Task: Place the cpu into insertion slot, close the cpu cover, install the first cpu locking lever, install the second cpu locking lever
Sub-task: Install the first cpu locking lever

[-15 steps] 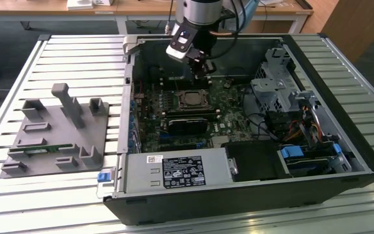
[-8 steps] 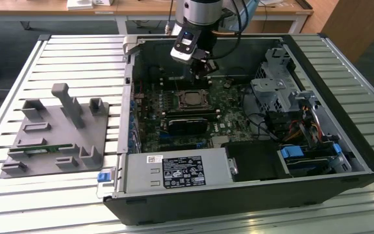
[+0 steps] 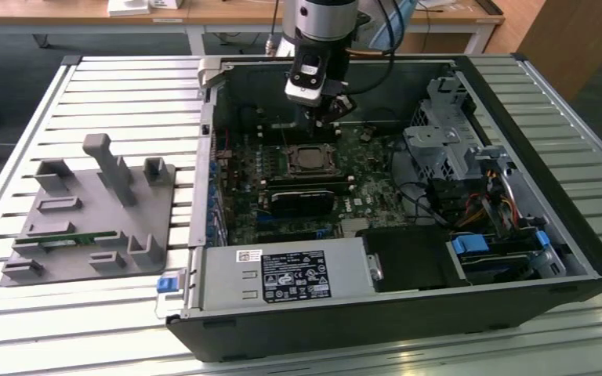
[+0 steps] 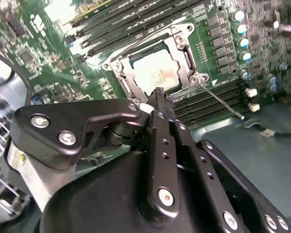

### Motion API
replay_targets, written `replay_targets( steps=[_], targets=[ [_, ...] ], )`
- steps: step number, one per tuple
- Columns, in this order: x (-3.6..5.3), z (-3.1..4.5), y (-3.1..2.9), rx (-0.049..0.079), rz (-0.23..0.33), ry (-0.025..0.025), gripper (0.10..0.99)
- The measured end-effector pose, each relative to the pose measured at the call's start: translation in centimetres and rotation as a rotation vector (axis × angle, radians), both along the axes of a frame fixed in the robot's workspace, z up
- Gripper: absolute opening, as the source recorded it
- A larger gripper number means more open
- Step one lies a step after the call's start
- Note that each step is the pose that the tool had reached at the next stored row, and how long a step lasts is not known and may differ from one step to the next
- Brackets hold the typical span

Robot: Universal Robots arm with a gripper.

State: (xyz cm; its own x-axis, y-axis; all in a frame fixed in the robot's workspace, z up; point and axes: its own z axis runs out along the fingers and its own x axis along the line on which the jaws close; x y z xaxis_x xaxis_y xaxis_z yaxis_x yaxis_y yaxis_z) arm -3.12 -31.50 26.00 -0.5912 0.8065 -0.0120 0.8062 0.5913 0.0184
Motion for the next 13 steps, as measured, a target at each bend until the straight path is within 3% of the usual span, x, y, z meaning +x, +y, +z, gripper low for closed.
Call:
replay_targets(
  steps=[13],
  targets=[
    [0.0,-0.03,0.0,0.0,0.238,0.0,0.106]
  ],
)
